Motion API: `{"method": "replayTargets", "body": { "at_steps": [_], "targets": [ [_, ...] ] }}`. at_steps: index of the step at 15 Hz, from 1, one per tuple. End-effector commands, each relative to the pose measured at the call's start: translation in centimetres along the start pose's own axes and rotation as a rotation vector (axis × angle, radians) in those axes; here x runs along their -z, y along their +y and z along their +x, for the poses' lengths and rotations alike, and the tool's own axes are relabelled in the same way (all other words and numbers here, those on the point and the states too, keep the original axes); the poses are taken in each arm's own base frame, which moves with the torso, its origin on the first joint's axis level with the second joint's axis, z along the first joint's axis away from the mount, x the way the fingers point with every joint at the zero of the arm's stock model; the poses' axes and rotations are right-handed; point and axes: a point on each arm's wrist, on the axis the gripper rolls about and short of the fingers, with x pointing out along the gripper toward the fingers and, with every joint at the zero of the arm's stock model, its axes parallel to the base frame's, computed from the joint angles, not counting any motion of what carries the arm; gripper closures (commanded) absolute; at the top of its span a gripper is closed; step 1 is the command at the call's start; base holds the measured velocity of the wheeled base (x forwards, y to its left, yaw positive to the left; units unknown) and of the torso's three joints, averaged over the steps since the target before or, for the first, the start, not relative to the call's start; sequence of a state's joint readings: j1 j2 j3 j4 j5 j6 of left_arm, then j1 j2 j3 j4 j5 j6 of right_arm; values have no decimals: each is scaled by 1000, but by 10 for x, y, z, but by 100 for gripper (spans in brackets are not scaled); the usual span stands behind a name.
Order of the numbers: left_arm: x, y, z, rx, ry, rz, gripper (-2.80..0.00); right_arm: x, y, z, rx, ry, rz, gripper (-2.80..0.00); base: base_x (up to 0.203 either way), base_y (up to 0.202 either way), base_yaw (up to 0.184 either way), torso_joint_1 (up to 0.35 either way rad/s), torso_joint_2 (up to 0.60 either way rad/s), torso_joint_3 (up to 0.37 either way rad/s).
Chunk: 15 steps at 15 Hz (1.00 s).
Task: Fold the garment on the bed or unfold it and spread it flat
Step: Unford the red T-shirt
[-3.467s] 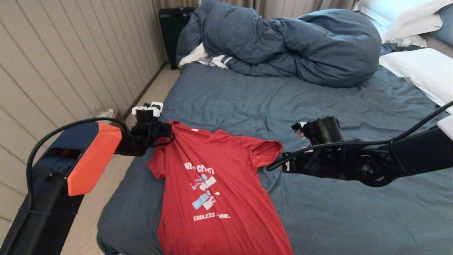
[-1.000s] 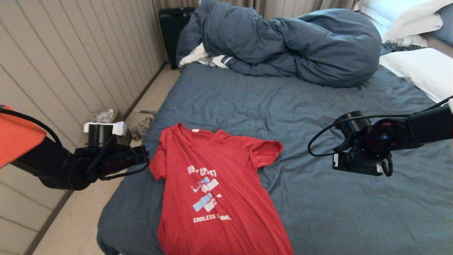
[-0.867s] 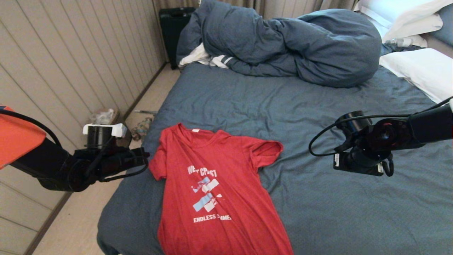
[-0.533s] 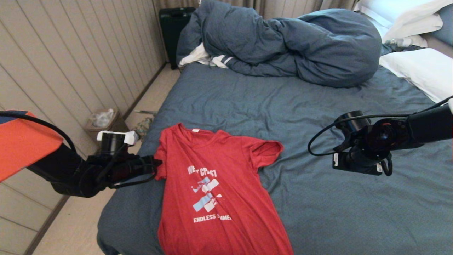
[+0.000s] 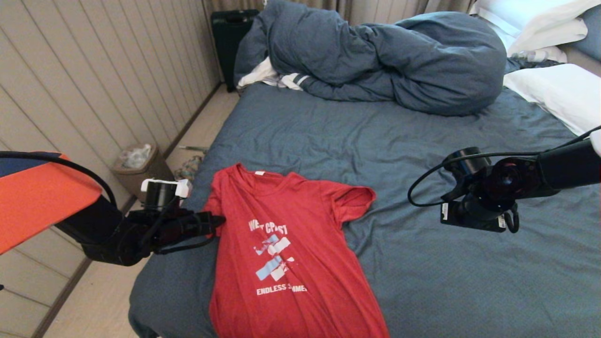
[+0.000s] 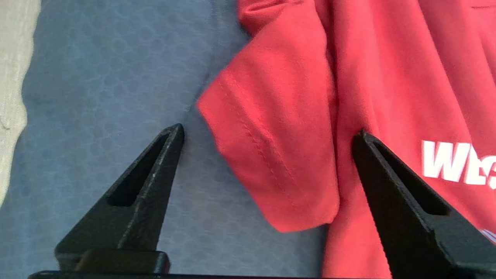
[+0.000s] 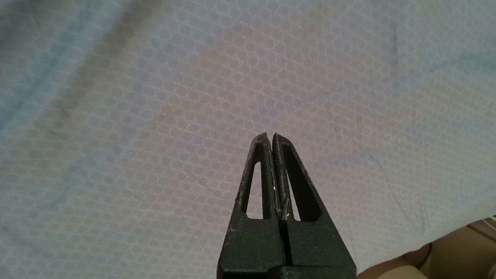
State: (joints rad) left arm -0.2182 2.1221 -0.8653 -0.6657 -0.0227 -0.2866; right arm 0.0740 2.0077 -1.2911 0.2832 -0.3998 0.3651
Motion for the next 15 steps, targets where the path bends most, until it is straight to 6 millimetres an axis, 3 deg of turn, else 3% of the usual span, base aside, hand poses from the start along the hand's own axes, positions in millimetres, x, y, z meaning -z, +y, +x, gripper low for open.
{"method": "replayTargets", "body": {
  "at_steps": [1, 5, 6, 11, 13, 15],
  "targets": [
    [2, -2, 2, 5, 6, 3, -280, 0, 1, 0, 1, 1, -1, 0, 0, 0, 0, 0, 0, 0],
    [7, -6, 4, 9, 20, 9, -280, -1, 3, -3, -7, -9, -9, 0, 0, 0, 0, 0, 0, 0],
    [7, -6, 5, 11, 16, 10, 0, -1, 3, -3, -7, -8, -8, 0, 0, 0, 0, 0, 0, 0],
    [7, -6, 13, -5, -12, 12, 0, -1, 4, -2, -6, -7, -9, 0, 0, 0, 0, 0, 0, 0],
    [-4, -7, 14, -20, -78, 12, 0, -1, 4, -1, -5, -9, -8, 0, 0, 0, 0, 0, 0, 0],
    [-21, 6, 10, -66, -164, 6, 0, -2, 7, -3, -12, -14, -12, 0, 0, 0, 0, 0, 0, 0]
  ]
}}
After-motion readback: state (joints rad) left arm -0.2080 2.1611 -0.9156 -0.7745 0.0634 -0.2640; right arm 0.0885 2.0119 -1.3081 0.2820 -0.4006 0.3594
